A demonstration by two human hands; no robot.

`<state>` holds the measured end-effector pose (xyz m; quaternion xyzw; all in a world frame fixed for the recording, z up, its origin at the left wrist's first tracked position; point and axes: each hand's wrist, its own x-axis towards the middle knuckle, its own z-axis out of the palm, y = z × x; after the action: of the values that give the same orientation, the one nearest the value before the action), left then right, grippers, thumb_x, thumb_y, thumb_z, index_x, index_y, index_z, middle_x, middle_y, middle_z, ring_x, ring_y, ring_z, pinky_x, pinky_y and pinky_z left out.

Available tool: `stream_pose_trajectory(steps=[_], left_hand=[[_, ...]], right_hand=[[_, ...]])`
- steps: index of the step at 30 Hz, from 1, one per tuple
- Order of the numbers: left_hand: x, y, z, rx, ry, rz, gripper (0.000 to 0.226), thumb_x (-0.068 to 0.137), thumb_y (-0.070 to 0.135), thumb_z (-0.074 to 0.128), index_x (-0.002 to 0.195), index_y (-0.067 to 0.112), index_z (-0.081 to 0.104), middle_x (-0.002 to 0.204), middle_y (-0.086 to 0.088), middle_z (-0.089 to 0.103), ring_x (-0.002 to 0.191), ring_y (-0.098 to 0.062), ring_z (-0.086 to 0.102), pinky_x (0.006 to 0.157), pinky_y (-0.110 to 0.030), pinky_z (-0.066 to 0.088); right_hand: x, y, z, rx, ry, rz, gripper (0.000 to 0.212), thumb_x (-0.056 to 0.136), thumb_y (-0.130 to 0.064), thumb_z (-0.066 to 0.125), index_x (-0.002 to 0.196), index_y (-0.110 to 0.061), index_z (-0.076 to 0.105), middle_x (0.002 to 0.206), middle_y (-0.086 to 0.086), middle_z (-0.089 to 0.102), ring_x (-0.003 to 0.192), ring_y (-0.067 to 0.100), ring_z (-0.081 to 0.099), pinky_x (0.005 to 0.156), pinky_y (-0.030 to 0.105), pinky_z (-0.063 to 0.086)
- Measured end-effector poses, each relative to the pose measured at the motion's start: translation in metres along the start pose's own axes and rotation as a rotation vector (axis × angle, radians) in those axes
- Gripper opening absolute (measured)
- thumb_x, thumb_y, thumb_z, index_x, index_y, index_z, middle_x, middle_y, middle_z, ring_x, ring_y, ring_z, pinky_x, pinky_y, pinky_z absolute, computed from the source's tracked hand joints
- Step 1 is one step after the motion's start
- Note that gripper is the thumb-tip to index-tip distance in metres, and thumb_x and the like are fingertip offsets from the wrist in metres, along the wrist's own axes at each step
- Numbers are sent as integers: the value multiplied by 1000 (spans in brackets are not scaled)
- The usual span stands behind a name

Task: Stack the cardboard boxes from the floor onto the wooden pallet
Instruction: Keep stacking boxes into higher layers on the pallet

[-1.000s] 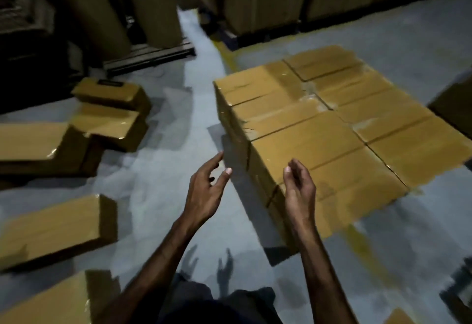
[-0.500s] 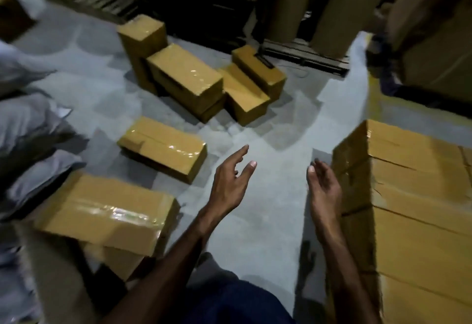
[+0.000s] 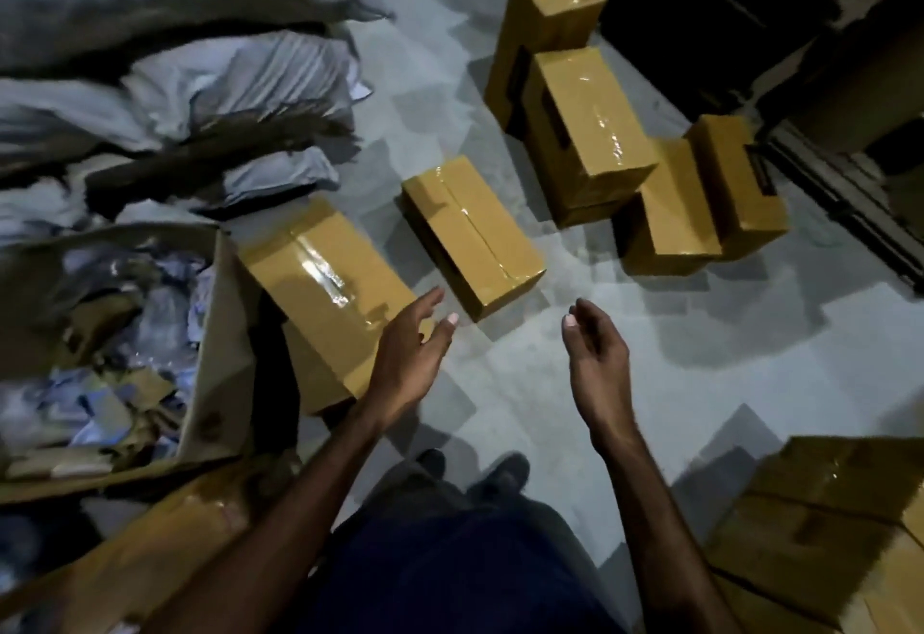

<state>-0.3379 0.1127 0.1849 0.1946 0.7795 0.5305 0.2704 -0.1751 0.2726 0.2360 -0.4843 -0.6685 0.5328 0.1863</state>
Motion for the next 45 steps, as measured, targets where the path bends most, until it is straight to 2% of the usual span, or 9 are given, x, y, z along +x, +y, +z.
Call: stream_pose_trajectory(steps=[7, 13, 18, 25, 29, 31, 36, 42, 45], left_hand=[[-10, -30, -31, -42, 257, -157, 51, 103, 35, 67, 151, 23, 56, 147, 5, 62, 127, -16, 62, 99, -33, 52], [6, -67, -45, -70, 348, -323, 49, 104, 30, 65, 151, 17, 55, 140, 3, 63, 112, 10, 59, 104, -35, 51], [42, -132, -62, -90, 357, -496, 52, 107, 26, 60, 156, 11, 49, 148, -7, 58, 128, -13, 55, 99, -26, 42], [109, -261, -84, -84, 243, -706, 64, 106, 42, 59, 160, 15, 41, 156, -2, 50, 141, -21, 49, 106, -35, 42], [145, -324, -89, -79, 347, -754, 59, 107, 38, 60, 158, 15, 43, 145, 5, 54, 136, -21, 51, 102, -27, 37], [162, -352, -89, -94, 400, -845, 66, 107, 42, 58, 162, 14, 35, 160, -3, 44, 147, -27, 42, 105, -28, 34], [199, -418, -94, -202, 421, -884, 77, 104, 56, 56, 163, 14, 31, 164, -9, 40, 149, -33, 41, 120, -45, 37], [219, -472, -88, -495, 458, -953, 131, 51, 97, 72, 158, 28, 43, 150, 1, 57, 134, -31, 56, 114, -54, 45], [207, -418, -94, -545, 415, -881, 99, 70, 76, 79, 152, 30, 50, 142, 5, 65, 127, -24, 63, 109, -51, 51]], right_hand=[[48, -7, 57, -52, -269, -44, 45, 107, -34, 60, 151, -23, 54, 151, -3, 58, 135, 12, 54, 112, 31, 45], [98, 7, 106, -167, -399, -22, 50, 106, -37, 60, 152, -19, 53, 152, 1, 57, 137, 18, 54, 116, 43, 45], [141, 38, 160, -351, -447, 30, 52, 104, -39, 63, 150, -15, 56, 146, 7, 63, 133, 24, 59, 112, 45, 48], [197, 118, 259, -509, -460, 140, 49, 105, -38, 63, 147, -14, 57, 140, 9, 66, 129, 26, 61, 102, 32, 46], [233, 169, 326, -541, -485, 213, 52, 105, -35, 63, 147, -7, 55, 141, 14, 64, 132, 30, 59, 100, 28, 41], [253, 194, 355, -566, -510, 226, 54, 104, -36, 64, 147, -5, 56, 139, 15, 64, 131, 30, 60, 97, 28, 40], [323, 268, 416, -587, -548, 242, 81, 87, -71, 66, 145, -16, 56, 134, 14, 67, 121, 37, 65, 105, 53, 53], [305, 261, 443, -521, -601, 281, 39, 95, -45, 64, 125, -19, 67, 113, 2, 70, 103, 25, 67, 88, 39, 53], [281, 242, 413, -488, -557, 292, 30, 103, -34, 62, 128, -17, 64, 114, 2, 68, 108, 24, 66, 90, 38, 53]])
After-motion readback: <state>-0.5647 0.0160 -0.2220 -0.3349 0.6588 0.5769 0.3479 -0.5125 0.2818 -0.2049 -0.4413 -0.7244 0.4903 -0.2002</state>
